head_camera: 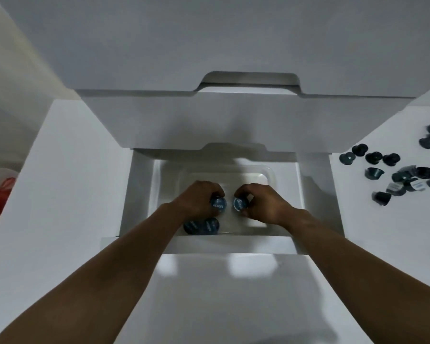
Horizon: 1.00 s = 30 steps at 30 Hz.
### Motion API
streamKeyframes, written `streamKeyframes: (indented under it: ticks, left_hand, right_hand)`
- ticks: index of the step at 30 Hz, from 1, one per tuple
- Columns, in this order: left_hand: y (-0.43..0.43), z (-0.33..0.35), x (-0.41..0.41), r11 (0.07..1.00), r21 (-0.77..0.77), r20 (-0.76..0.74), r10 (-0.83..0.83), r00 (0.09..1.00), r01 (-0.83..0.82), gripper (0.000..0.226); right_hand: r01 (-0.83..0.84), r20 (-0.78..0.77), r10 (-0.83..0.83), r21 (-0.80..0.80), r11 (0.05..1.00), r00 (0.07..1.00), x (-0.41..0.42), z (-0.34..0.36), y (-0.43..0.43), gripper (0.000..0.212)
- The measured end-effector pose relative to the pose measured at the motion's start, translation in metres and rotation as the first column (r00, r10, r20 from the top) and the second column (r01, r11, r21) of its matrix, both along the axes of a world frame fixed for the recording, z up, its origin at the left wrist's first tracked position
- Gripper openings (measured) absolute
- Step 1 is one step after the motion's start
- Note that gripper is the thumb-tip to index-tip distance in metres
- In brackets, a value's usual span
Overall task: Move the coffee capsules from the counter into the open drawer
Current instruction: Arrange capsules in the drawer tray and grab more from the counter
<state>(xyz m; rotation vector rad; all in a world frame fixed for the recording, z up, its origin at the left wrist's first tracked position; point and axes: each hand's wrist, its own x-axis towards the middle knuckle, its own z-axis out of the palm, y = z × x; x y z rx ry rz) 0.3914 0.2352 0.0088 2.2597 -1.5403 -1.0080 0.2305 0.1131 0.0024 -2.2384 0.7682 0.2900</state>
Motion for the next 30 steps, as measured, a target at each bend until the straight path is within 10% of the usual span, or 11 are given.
streamKeyframes:
  ticks: [30]
  left_hand:
    - [-0.006, -0.012, -0.014, 0.984, 0.131, -0.05, -0.114, 0.992, 0.119, 0.017]
  right_hand:
    - [-0.036, -0.243, 0.072, 0.15, 0.988, 0.967, -0.005, 0.005, 0.006, 0.012]
